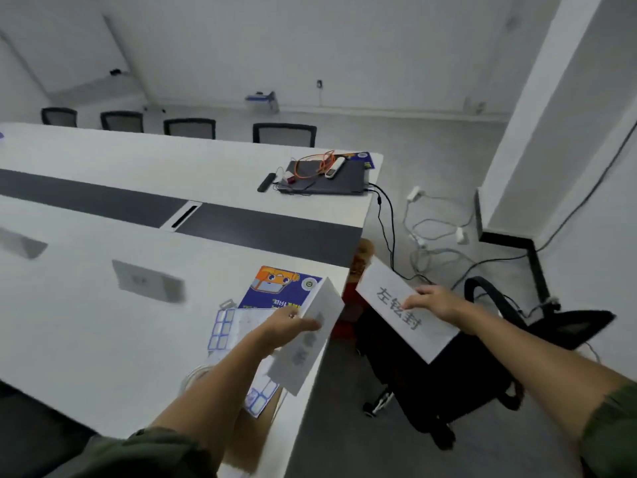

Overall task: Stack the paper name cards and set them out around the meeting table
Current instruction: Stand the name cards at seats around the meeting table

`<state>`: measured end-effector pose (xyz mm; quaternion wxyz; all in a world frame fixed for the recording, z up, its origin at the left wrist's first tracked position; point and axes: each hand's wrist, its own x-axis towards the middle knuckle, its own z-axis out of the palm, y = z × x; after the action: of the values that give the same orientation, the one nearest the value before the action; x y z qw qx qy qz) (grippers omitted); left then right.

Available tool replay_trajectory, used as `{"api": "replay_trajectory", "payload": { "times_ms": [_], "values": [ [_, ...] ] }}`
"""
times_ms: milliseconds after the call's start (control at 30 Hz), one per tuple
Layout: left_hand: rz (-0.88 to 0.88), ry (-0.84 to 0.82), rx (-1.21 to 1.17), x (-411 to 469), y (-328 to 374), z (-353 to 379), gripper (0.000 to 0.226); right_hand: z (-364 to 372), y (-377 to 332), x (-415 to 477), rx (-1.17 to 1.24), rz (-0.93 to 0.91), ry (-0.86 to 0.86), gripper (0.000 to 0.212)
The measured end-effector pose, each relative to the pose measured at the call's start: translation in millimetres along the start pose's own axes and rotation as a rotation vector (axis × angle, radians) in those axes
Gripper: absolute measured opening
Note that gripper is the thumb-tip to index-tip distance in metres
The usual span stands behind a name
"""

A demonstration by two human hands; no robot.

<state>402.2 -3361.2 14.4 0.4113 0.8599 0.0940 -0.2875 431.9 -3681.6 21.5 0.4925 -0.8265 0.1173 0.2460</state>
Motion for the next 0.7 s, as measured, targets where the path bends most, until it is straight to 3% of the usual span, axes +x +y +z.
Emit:
{"api": "replay_trajectory", "payload": {
  "times_ms": [267, 367, 700],
  "values": [
    [-0.131, 0.131, -0.094, 26.4, -27.4, -62.7, 0.047, 39.9, -68.7, 107.3, -0.09, -0.036, -0.194, 0.017],
    [-0.183, 0.178, -0.089, 45.4, -37.0, -95.3, 0.066, 62.7, -88.1, 139.6, -0.143, -0.052, -0.229, 0.02],
    [-0.286, 0.236, -0.241, 113.2, -52.3, -146.7, 0.087, 76.2, -155.7, 249.4, -0.19, 0.003, -0.194, 0.034]
  ]
}}
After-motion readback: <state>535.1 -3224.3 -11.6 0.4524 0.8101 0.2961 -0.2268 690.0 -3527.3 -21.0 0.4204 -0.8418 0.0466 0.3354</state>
